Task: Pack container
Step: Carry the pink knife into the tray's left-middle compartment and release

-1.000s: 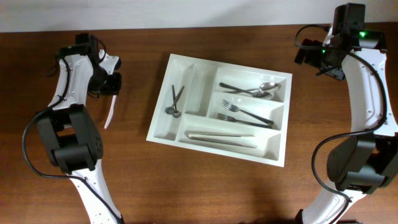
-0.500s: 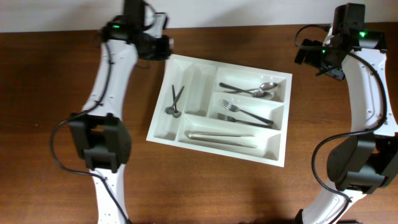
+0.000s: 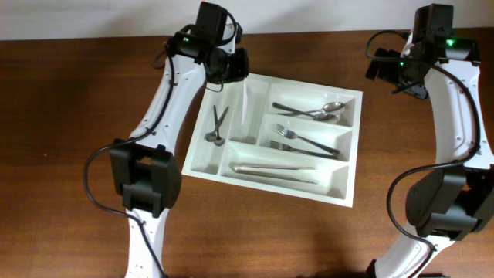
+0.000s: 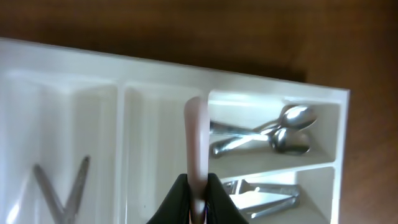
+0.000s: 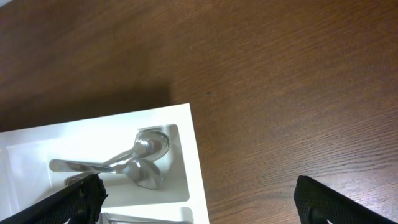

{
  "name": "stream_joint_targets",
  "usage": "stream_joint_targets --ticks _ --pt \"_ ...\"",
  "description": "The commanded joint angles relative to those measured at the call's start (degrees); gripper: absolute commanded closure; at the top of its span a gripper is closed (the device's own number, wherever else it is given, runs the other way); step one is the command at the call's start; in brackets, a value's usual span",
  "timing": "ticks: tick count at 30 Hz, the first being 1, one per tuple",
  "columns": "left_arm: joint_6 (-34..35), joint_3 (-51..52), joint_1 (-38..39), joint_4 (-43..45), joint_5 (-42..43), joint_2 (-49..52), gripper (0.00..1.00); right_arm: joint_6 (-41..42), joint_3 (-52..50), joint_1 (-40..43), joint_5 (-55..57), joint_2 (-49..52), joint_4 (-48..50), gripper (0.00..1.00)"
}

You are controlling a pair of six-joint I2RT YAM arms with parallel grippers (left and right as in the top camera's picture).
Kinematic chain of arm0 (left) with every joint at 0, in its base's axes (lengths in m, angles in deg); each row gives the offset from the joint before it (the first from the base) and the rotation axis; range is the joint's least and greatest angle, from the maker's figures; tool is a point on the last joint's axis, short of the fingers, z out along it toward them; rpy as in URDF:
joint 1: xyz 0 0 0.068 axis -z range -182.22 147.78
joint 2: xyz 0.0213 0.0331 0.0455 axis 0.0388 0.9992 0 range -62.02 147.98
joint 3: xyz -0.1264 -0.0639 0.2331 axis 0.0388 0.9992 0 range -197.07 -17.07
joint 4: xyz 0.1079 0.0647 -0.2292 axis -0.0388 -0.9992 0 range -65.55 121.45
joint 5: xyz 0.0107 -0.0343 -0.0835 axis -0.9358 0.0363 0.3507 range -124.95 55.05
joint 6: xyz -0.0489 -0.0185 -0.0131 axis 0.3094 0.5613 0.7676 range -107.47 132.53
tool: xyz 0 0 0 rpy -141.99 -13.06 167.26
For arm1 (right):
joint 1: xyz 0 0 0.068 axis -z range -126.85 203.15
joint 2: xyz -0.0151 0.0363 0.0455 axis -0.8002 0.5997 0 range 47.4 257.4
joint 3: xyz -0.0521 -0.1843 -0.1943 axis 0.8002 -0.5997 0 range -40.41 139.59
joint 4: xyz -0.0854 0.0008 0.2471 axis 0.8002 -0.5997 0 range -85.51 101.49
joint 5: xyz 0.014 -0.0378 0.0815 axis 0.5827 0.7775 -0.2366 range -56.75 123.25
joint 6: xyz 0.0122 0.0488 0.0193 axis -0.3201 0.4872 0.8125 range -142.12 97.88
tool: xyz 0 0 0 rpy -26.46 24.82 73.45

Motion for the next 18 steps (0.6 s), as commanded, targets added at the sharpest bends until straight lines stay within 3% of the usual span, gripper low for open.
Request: stream_joint_targets --ticks 1,10,11,13,15,16,18 --pt "0.5 -0.35 1.18 -0.98 -0.46 4.02 0.98 0.44 0.9 0.09 0.72 0.11 -0.04 0.01" --pt "-2.49 -0.35 2.38 -1.25 -0.76 6.97 0.98 0.46 0.9 0.09 0.72 0.11 -0.04 0.01" --pt "-2.49 -0.35 2.38 -1.29 -0.87 7.08 0.94 0.44 0.9 0.09 0.72 0.11 -0.04 0.01" --pt "-2.49 -0.35 2.38 -1.25 -0.9 7.15 0.61 0.46 0.9 0.09 0.72 0.11 -0.04 0.01" --pt "-2.49 -0.37 2.36 -1.2 -0.9 7.15 0.43 0.46 0.9 0.09 0.72 0.11 -0.04 0.01" --pt "-2.51 -0.37 2.36 -1.25 -0.92 7.15 0.36 0.46 0.9 0.09 0.72 0.11 -0.04 0.01" --pt "-2.51 -0.37 2.36 -1.22 -0.94 7.15 0.34 0.46 0.9 0.09 0.72 0.11 -0.04 0.01"
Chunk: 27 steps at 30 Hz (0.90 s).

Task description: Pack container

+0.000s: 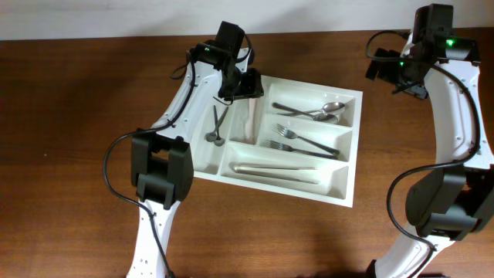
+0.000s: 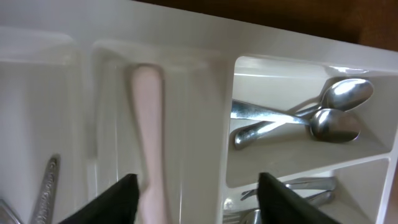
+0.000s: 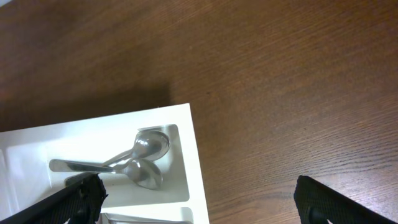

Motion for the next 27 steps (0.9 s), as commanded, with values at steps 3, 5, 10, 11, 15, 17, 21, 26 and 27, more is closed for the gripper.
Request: stream_joint_targets --ticks 3,5,10,11,15,17,21,26,27 --pt "-0.74 -0.37 0.15 -0.04 -0.81 0.83 0.28 0.5 0.9 0.09 0.72 0.13 -0.04 0.01" --pt "-0.96 -0.39 0.15 -0.09 -0.81 0.81 0.25 0.52 0.9 0.09 0.72 0.13 -0.04 0.01" --pt "-0.96 -3.17 -0.42 -1.81 -0.83 0.28 0.18 0.5 0.9 0.09 0.72 0.13 -0.04 0.01" --pt "-0.96 -3.93 -0.63 -2.36 -0.83 0.17 0.18 0.5 0.9 0.09 0.72 0.13 -0.04 0.01" --pt "-0.98 -11.91 -2.67 -8.79 -1.14 -0.26 0.15 0.52 0.9 0.09 0.72 0.13 -0.04 0.01" --pt "-0.98 -16.61 -3.58 -12.96 -2.19 -0.26 0.13 0.52 0.9 0.09 0.72 0.13 -0.04 0.01" --pt "-0.96 -25.75 -5.07 -21.49 -5.86 -0.26 0.03 0.5 0.9 0.09 0.72 0.13 -0.04 0.01" --pt "-0.94 -35.17 -6.58 -30.75 -9.55 -0.26 0.01 0.52 0.9 0.09 0.72 0.13 -0.04 0.01" --pt "-0.92 -36.17 -6.78 -32.06 -11.56 -0.26 0.01 0.5 0.9 0.09 0.72 0.11 -0.04 0.01"
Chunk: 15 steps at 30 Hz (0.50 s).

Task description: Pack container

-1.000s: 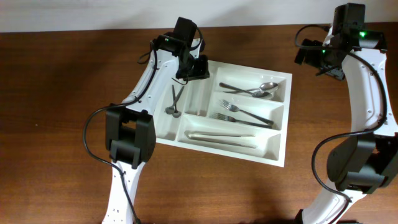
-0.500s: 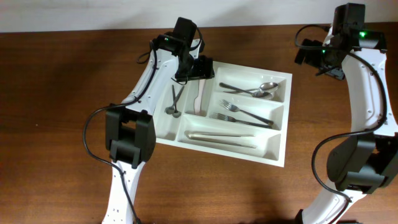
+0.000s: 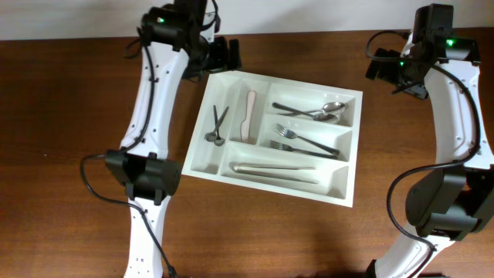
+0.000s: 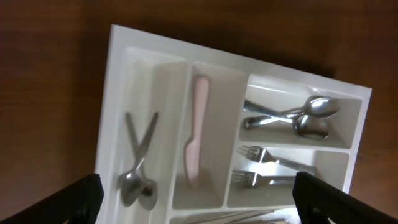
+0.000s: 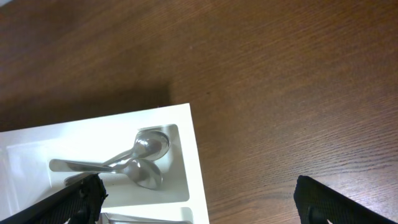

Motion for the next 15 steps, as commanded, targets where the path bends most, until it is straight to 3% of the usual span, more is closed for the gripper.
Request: stream_joint_targets --ticks 1,3,5,15 --pt "-0.24 -6.19 -1.14 -4.22 -9.84 -0.46 0.01 0.5 0.92 0.09 0.72 0.13 -0.02 0.02" --pt "-0.24 -8.7 -2.08 -7.43 -17.75 -0.46 0.01 0.5 0.92 0.09 0.72 0.13 -0.02 0.02" --pt "-0.26 -10.29 -2.93 -9.25 -20.48 -0.48 0.01 0.5 0.92 0.09 0.72 0.13 -0.02 0.01" --pt "-0.26 -10.51 -4.0 -9.25 -24.11 -0.46 0.01 0.48 0.92 0.09 0.72 0.13 -0.02 0.01"
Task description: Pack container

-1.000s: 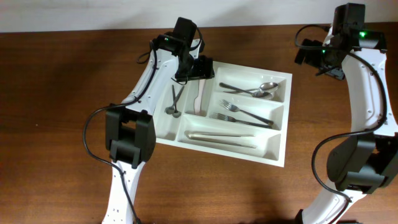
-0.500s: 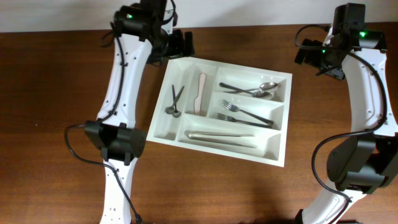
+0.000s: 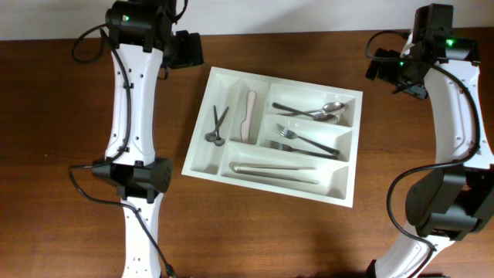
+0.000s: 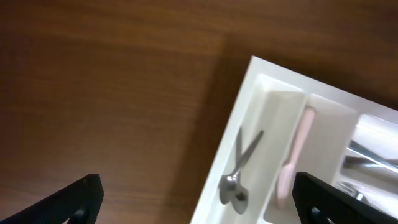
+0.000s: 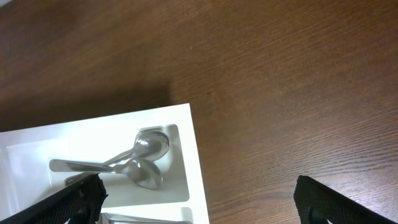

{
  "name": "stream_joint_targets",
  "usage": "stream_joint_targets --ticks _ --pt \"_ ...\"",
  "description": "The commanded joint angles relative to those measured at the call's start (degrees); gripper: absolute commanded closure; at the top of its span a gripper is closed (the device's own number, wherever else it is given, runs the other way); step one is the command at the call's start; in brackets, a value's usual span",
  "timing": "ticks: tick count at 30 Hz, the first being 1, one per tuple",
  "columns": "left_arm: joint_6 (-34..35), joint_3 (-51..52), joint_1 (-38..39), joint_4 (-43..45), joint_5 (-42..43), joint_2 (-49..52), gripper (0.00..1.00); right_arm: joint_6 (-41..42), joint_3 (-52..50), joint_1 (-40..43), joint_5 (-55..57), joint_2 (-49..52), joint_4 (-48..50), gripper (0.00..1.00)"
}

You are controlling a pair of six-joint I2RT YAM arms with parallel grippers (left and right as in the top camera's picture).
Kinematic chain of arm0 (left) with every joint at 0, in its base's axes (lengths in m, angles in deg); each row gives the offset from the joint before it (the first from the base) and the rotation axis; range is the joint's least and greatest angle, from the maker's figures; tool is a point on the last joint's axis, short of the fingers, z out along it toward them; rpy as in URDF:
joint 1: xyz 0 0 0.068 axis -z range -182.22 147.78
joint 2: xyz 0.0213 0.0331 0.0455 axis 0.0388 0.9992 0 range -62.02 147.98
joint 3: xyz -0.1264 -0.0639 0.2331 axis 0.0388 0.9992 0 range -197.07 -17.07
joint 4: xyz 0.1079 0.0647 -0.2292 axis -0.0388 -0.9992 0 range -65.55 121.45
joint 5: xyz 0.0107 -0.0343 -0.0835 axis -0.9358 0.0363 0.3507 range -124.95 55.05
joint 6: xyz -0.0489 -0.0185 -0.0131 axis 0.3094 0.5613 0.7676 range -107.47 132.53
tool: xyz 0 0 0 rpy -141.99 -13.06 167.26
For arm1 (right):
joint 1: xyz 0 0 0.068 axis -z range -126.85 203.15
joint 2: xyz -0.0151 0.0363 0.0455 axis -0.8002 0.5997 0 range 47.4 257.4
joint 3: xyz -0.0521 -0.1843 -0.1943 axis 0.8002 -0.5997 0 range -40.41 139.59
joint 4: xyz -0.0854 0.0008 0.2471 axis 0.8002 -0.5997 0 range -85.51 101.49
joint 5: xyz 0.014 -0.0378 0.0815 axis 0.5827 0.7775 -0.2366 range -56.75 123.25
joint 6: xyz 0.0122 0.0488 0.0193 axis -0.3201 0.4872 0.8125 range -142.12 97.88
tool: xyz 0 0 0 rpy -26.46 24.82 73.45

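Note:
A white cutlery tray (image 3: 333, 179) lies mid-table. Its second slot from the left holds a pink knife (image 3: 249, 116), also seen in the left wrist view (image 4: 292, 155). Two small crossed spoons (image 3: 217, 126) lie in the leftmost slot. Spoons (image 3: 312, 112), forks (image 3: 305, 141) and long silver pieces (image 3: 274, 170) fill the other slots. My left gripper (image 3: 185, 49) hangs open and holding nothing over bare wood, off the tray's back left corner. My right gripper (image 3: 386, 69) is open off the back right corner.
Dark wooden table (image 3: 69, 170) surrounds the tray on all sides. The left wrist view shows the tray's left rim (image 4: 247, 93) and the crossed spoons (image 4: 239, 165). The right wrist view shows the tray's right wall (image 5: 194, 162) and the two spoons (image 5: 134, 162).
My left gripper has moved left, from the tray's back left corner to over bare table farther left. It stays open. The right arm and the tray's contents have not moved.
My left gripper was shut on the pink knife above the tray's second slot. Then it was open low in the tray, with the knife lying in that slot. Then it was beyond the tray's back edge, and now farther left. The right arm stayed still.

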Motion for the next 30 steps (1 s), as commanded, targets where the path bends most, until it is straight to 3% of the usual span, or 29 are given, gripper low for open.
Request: stream_joint_targets --ticks 1,14,23,29,30 --pt "-0.28 -0.87 0.17 -0.22 -4.0 -0.46 0.01 0.5 0.9 0.09 0.72 0.09 -0.04 0.01" --pt "-0.31 -0.74 0.11 -0.22 -4.63 -0.66 0.01 0.52 0.9 0.09 0.72 0.11 -0.04 0.01" --pt "-0.28 1.05 0.11 4.98 -10.69 -16.41 0.01 0.52 0.9 0.09 0.72 0.11 -0.04 0.01" --pt "-0.28 24.87 0.11 18.29 -16.76 -37.46 0.01 0.5 0.9 0.09 0.72 0.11 -0.04 0.01" --pt "-0.28 32.96 0.11 22.08 -17.66 -42.73 0.01 0.52 0.9 0.09 0.72 0.11 -0.04 0.01"
